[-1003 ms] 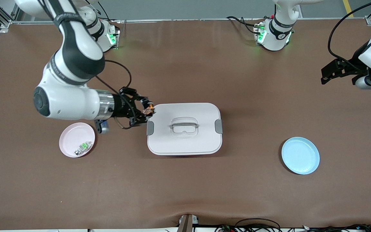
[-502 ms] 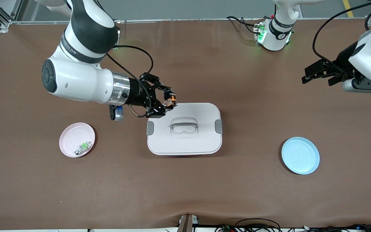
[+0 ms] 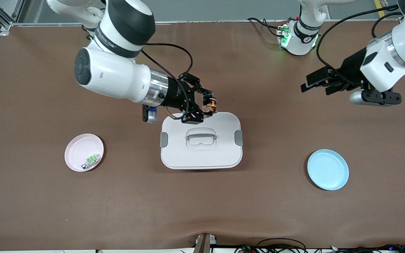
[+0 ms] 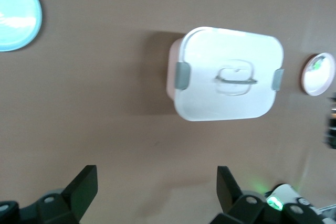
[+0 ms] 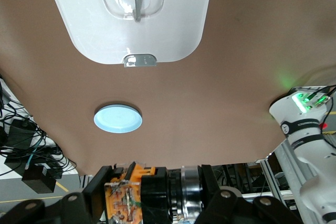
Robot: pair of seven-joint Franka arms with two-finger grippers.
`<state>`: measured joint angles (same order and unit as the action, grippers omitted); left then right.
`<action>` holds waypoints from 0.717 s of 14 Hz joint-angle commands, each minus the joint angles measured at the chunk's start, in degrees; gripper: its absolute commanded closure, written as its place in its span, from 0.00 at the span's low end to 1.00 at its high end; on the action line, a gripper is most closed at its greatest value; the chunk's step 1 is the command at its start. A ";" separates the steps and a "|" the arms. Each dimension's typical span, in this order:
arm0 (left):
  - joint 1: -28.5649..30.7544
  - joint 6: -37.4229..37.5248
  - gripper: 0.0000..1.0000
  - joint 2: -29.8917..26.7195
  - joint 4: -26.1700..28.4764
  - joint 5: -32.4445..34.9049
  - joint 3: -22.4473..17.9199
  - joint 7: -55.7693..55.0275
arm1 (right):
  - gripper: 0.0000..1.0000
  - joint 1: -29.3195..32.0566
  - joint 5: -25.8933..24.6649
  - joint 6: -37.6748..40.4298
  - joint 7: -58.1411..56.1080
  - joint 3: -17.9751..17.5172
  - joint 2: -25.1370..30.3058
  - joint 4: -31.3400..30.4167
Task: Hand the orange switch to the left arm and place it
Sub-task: 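Hold the switch above the box while the left gripper grasps it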
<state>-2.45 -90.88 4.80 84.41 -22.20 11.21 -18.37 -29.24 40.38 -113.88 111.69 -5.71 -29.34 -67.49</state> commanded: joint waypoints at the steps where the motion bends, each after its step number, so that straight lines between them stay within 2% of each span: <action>1: -2.46 -3.93 0.00 1.61 -0.65 -2.31 0.66 -1.06 | 1.00 -1.69 -0.12 -2.13 3.01 0.70 -2.74 3.42; 3: -3.79 -9.28 0.00 3.63 -0.65 -5.56 0.75 -0.70 | 1.00 -2.92 -0.12 -5.02 3.36 0.62 -3.53 3.42; 8: -6.17 -15.27 0.00 5.57 -0.65 -11.37 0.75 -0.70 | 1.00 -5.65 -0.12 -10.30 6.08 0.70 -5.99 3.85; 10: -7.13 -15.46 0.13 6.19 -0.65 -13.48 0.75 -0.53 | 1.00 -6.26 -0.12 -11.10 8.28 0.79 -7.66 6.13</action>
<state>-8.75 -105.64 10.40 84.42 -33.65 11.91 -19.14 -34.45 40.37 -124.92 116.88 -5.64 -34.39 -66.03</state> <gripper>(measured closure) 0.040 0.273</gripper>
